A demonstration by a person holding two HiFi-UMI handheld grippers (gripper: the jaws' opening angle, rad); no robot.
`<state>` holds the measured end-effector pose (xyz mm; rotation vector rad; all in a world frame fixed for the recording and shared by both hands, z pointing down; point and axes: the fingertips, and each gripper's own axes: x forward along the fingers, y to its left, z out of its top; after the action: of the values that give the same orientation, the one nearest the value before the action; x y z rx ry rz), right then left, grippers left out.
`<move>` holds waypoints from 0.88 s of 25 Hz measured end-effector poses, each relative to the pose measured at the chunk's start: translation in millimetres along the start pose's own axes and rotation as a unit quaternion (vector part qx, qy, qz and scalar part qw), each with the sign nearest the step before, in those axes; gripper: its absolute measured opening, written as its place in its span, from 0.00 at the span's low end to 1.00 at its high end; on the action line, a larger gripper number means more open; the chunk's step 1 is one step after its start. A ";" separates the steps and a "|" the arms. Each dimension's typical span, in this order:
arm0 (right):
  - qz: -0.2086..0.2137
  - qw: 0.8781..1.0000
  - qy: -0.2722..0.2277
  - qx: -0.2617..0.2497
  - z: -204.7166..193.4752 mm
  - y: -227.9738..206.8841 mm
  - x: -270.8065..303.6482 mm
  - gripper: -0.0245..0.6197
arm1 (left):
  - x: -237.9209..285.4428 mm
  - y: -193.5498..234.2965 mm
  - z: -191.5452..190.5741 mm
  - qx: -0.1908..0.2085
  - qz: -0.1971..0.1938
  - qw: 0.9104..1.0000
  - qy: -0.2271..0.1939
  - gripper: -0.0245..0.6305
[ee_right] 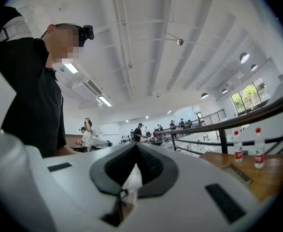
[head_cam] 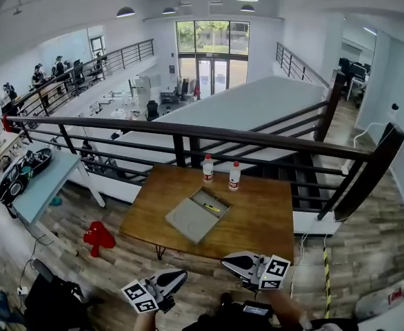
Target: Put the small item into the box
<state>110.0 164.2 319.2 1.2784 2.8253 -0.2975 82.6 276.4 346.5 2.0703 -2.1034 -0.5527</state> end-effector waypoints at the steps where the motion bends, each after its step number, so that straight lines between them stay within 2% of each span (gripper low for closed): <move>1: 0.005 1.000 0.000 -0.002 1.2 4.5 -0.6 0.05 | 1.3 -3.5 0.0 0.003 -0.002 1.000 0.001 0.06; 8: 0.038 0.999 0.010 -0.017 16.4 13.2 -25.1 0.05 | 29.8 -36.9 10.1 0.028 -0.023 0.999 -0.005 0.06; 11: 0.046 0.999 0.010 -0.025 28.1 11.4 -47.1 0.05 | 50.8 -43.0 4.8 0.019 -0.016 1.000 -0.003 0.06; 16: 0.033 0.999 0.015 -0.015 25.5 6.0 -83.0 0.05 | 78.9 -54.8 -16.6 0.000 -0.023 1.000 0.018 0.06; 22: 0.063 0.998 0.018 -0.022 18.3 22.7 -101.4 0.05 | 96.2 -66.7 -32.1 -0.011 -0.037 0.999 0.036 0.06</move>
<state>193.1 100.2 307.9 1.4582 2.7469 -0.2084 152.0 177.2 337.7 2.1313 -1.9796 -0.4998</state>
